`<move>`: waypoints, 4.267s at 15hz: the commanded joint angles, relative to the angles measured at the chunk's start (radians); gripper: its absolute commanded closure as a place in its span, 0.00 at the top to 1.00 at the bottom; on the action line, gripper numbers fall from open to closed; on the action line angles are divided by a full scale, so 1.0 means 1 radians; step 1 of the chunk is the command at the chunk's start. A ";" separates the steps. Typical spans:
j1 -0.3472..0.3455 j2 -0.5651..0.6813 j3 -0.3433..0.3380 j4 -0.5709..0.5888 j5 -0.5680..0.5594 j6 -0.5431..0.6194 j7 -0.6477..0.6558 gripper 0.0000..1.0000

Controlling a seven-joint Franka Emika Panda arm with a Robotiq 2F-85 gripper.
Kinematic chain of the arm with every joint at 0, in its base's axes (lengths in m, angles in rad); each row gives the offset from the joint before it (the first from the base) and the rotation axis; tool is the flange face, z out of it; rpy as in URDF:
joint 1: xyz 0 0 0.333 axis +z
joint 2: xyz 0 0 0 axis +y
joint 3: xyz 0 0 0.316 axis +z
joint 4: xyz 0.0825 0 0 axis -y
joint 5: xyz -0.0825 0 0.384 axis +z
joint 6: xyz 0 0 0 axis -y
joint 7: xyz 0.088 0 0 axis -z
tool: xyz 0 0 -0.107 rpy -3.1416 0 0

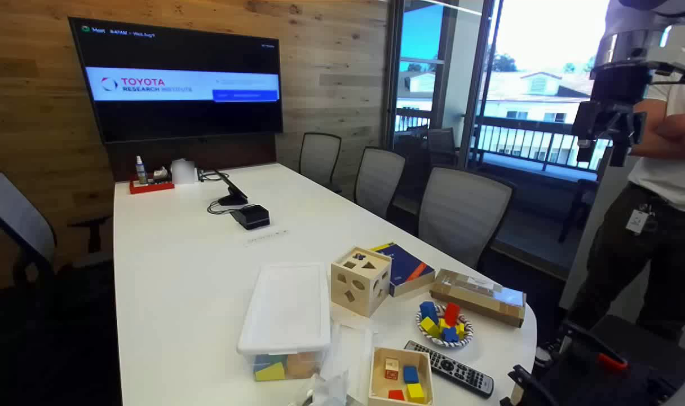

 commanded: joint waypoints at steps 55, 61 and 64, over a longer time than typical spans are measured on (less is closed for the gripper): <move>-0.003 -0.009 0.048 -0.055 -0.003 0.089 -0.002 1.00; -0.003 -0.009 0.048 -0.055 -0.003 0.090 -0.002 1.00; -0.003 -0.009 0.048 -0.055 -0.003 0.090 -0.002 1.00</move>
